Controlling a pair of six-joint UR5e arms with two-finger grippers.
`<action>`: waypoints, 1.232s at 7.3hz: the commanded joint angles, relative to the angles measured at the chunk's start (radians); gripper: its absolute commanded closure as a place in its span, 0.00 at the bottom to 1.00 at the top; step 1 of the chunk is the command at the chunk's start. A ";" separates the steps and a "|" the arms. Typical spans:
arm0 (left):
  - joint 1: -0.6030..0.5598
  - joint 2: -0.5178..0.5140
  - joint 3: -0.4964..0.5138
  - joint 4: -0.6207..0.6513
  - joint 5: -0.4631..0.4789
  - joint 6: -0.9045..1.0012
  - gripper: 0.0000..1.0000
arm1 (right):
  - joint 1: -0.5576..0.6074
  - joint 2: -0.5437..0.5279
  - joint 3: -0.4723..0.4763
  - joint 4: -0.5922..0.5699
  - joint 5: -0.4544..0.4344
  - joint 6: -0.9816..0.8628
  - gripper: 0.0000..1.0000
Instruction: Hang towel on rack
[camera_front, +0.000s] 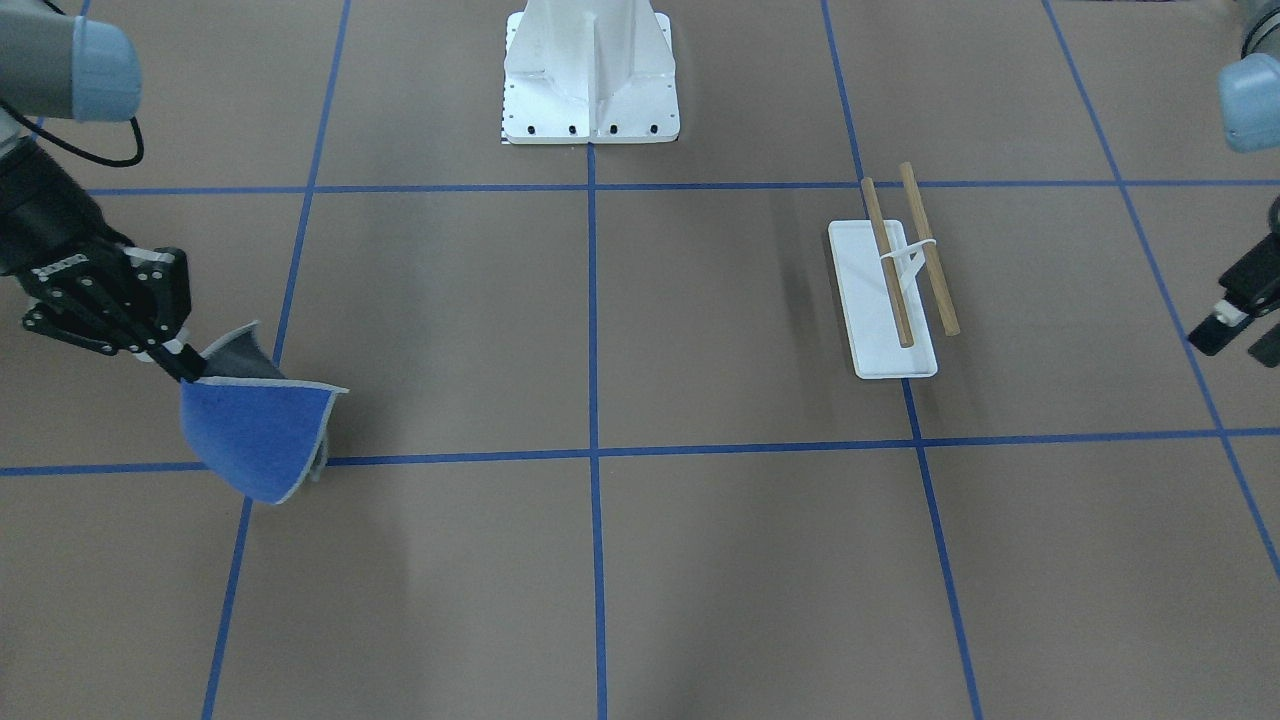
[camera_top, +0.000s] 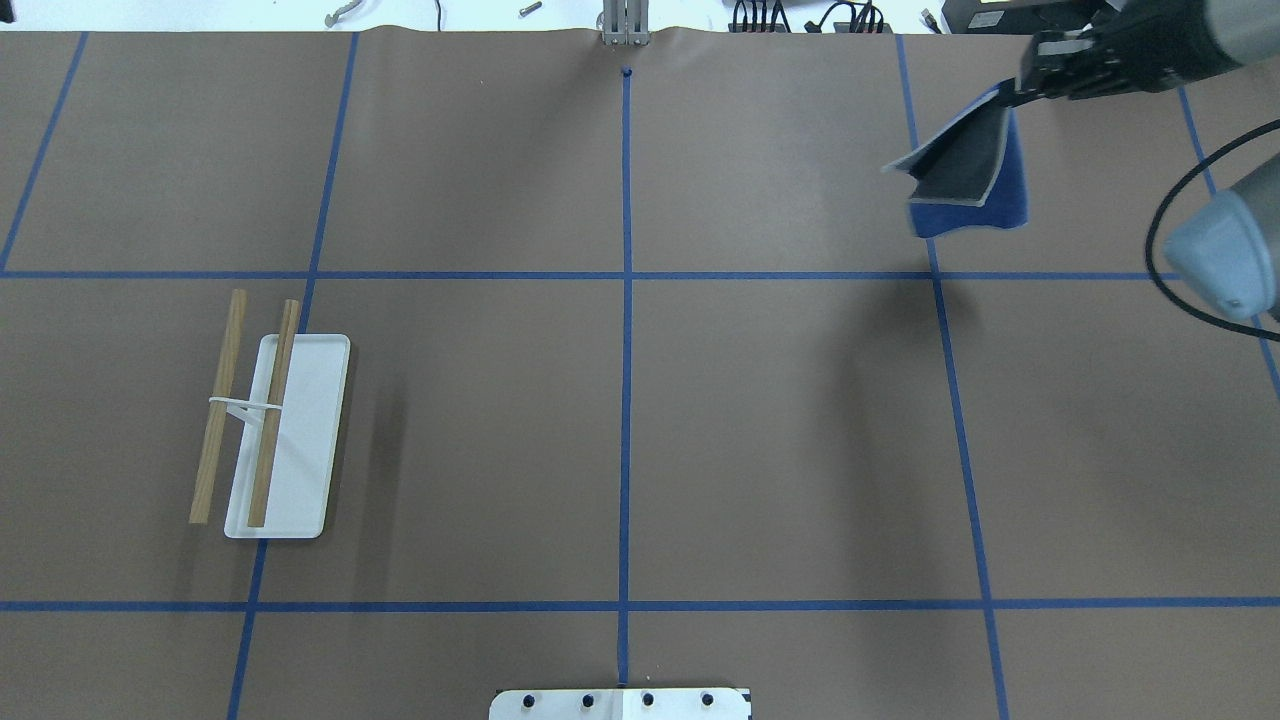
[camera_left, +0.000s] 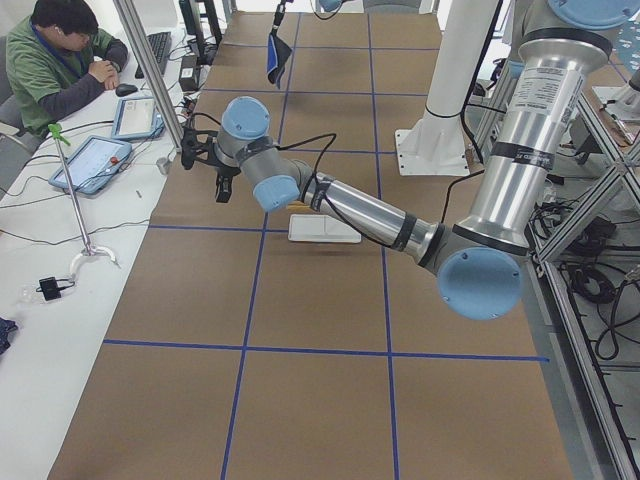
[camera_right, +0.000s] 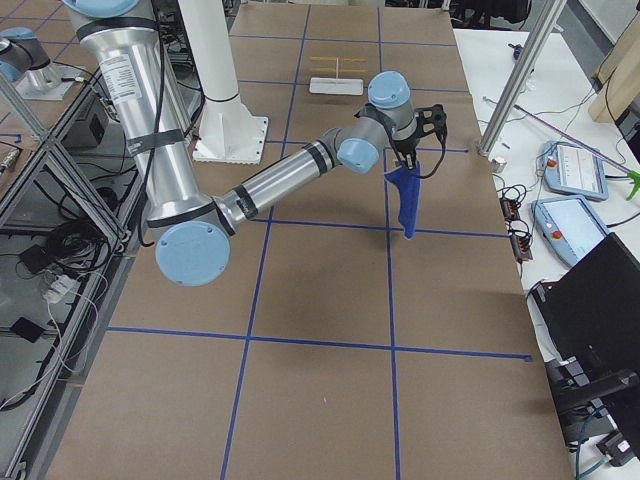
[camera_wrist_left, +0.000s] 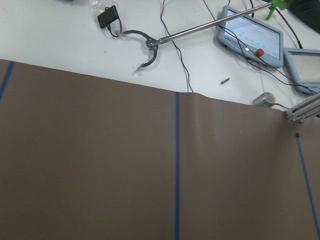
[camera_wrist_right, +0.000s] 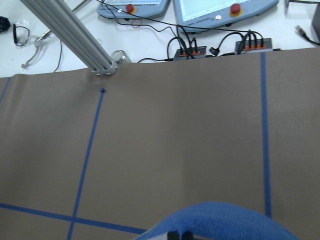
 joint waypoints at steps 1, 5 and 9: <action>0.119 -0.106 0.000 -0.026 0.007 -0.335 0.02 | -0.139 0.086 0.035 -0.009 -0.165 0.191 1.00; 0.410 -0.255 -0.003 -0.018 0.326 -0.801 0.02 | -0.334 0.200 0.032 -0.069 -0.480 0.350 1.00; 0.526 -0.313 -0.006 -0.019 0.348 -0.970 0.02 | -0.376 0.285 0.031 -0.109 -0.549 0.396 1.00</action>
